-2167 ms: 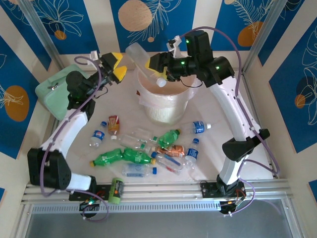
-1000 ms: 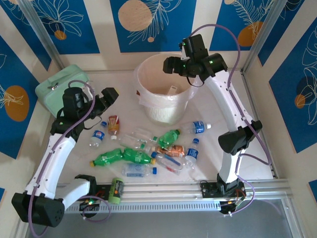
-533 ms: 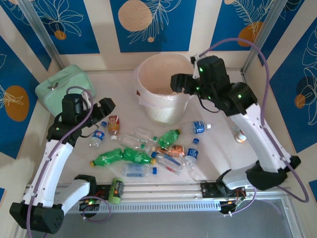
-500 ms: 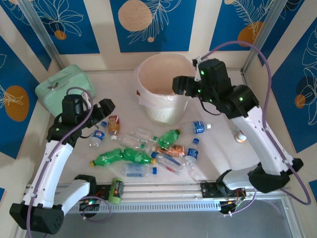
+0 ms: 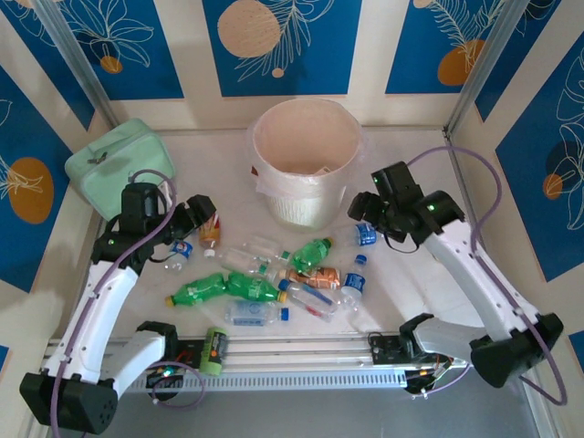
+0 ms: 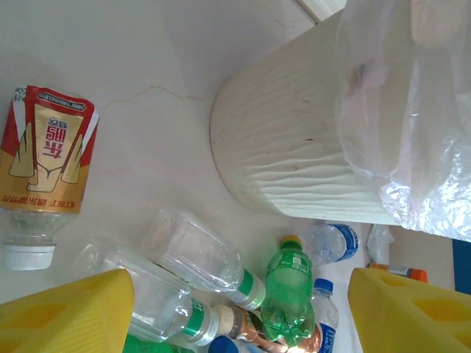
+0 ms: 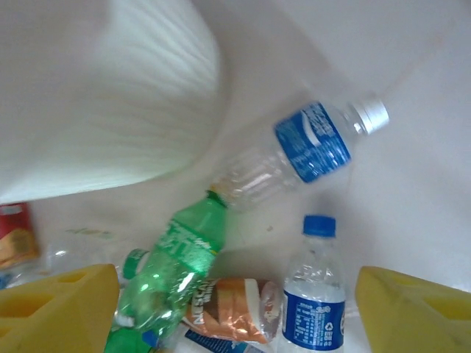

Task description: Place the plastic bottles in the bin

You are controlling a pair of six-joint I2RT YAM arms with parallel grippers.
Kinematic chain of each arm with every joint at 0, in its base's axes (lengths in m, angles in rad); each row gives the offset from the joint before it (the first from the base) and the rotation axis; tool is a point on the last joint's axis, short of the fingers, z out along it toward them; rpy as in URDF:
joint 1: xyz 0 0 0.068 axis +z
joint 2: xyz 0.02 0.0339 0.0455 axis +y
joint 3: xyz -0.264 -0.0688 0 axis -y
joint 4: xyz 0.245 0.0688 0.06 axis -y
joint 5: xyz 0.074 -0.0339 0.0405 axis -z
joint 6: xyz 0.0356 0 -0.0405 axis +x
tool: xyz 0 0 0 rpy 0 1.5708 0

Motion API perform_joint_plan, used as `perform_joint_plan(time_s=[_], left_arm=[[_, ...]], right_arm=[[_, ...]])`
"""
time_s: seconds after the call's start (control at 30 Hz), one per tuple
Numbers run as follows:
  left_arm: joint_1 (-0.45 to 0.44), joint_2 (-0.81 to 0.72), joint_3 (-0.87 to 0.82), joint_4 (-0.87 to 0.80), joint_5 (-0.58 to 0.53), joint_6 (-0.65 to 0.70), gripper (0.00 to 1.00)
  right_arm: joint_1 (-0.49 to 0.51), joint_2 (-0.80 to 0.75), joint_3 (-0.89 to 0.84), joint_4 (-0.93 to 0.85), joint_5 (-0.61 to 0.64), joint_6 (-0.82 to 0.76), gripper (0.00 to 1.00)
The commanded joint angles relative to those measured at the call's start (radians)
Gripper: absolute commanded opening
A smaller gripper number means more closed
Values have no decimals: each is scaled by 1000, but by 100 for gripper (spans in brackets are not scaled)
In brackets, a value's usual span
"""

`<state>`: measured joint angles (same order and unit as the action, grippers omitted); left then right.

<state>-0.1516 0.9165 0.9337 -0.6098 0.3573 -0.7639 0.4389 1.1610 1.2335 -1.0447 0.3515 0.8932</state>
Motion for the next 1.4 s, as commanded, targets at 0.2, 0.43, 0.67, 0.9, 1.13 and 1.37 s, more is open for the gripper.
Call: perform_joint_plan(time_s=[0.2, 0.43, 0.67, 0.9, 1.13, 1.37], left_arm=[[-17, 47, -21, 153, 146, -22, 72], [-185, 114, 34, 145, 84, 86, 73], [-284, 151, 131, 78, 41, 202, 75], [-286, 196, 200, 67, 61, 196, 75], [-287, 179, 175, 132, 73, 146, 74], [-290, 131, 127, 153, 40, 140, 75]], right_arm=[[-143, 197, -68, 58, -108, 132, 84], [-244, 326, -115, 185, -202, 184, 89], [-259, 449, -112, 251, -218, 254, 93], [-274, 525, -146, 321, -217, 313, 91], [-281, 562, -204, 411, -230, 327, 85], [-310, 544, -219, 418, -214, 294, 75]])
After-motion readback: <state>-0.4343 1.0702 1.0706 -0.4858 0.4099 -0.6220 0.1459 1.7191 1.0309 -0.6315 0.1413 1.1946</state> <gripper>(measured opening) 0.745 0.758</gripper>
